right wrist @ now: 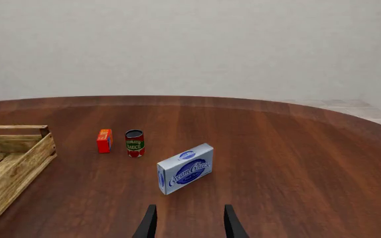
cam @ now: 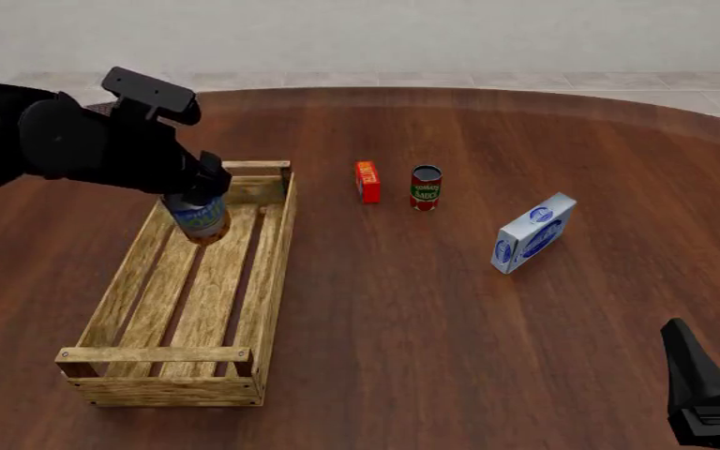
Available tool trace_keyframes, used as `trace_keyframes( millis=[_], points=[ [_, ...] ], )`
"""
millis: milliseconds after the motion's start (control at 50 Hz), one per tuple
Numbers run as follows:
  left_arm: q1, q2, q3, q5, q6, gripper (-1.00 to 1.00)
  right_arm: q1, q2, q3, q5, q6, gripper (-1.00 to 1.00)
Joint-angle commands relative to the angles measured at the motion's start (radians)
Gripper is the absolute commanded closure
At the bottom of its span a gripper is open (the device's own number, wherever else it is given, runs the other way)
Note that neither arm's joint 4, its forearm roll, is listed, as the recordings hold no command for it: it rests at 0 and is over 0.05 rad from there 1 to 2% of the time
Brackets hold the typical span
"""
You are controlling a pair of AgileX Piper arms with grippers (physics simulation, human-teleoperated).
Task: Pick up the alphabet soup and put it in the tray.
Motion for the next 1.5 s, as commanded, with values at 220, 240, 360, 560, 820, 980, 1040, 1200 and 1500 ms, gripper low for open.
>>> trace_keyframes(
  millis=[220,240,360,560,820,980,1040,1200,1500],
  points=[
    [0.008,0.094,-0.032,-0.047,0.012,1.00,-0.001,-0.004,0.000,0.002,-0.001,-1.00],
    [0.008,0.094,-0.032,-0.047,0.012,1.00,-0.001,-0.004,0.000,0.002,-0.001,-1.00],
    [0.011,0.120,-0.042,-0.060,0.012,1.00,-0.001,-0.004,0.000,0.002,-0.001,-1.00],
    [0.015,0.160,-0.050,-0.079,0.014,1.00,-0.001,-0.004,0.000,0.002,-0.001,-1.00],
    [0.021,0.203,-0.061,-0.097,0.018,1.00,-0.001,-0.004,0.000,0.002,-0.001,-1.00],
    [0.021,0.227,-0.065,-0.109,0.021,1.00,-0.001,-0.003,0.000,0.002,-0.001,-1.00],
    [0.021,0.232,-0.066,-0.110,0.022,1.00,-0.001,-0.004,0.000,0.002,-0.001,-1.00],
    [0.023,0.247,-0.067,-0.116,0.023,1.00,-0.001,-0.004,0.000,0.002,-0.001,-1.00],
    [0.025,0.284,-0.073,-0.132,0.033,1.00,-0.001,-0.004,0.000,0.002,-0.001,-1.00]
  ],
)
